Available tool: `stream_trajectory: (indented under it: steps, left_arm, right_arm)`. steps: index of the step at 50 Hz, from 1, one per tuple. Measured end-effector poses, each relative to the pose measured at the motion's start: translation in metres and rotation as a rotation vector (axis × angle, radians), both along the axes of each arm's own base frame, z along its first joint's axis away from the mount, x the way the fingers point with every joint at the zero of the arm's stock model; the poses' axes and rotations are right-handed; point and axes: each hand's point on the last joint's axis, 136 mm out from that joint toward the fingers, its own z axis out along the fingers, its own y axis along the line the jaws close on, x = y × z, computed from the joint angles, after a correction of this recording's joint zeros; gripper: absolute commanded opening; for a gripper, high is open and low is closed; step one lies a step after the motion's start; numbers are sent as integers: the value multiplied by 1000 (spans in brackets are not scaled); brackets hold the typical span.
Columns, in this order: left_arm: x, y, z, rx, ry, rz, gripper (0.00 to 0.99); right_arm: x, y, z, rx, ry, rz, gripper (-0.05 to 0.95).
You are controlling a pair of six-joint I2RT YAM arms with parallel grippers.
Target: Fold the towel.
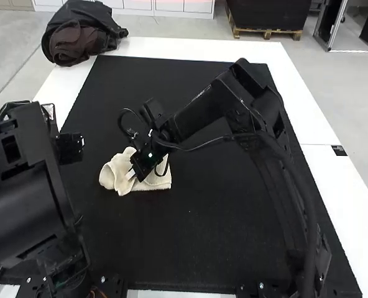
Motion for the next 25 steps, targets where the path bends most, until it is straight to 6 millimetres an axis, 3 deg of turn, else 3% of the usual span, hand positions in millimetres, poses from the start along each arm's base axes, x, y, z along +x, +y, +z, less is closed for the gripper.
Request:
stream_trajectory:
  steps: [12, 25]
  left_arm:
    - [1, -1, 0, -4, -3, -7, 966]
    - [1, -3, 1, -8, -6, -16, 966]
  right_arm:
    - [9, 9, 7, 27, -19, -4, -21]
    - [17, 14, -2, 30, -17, -6, -21]
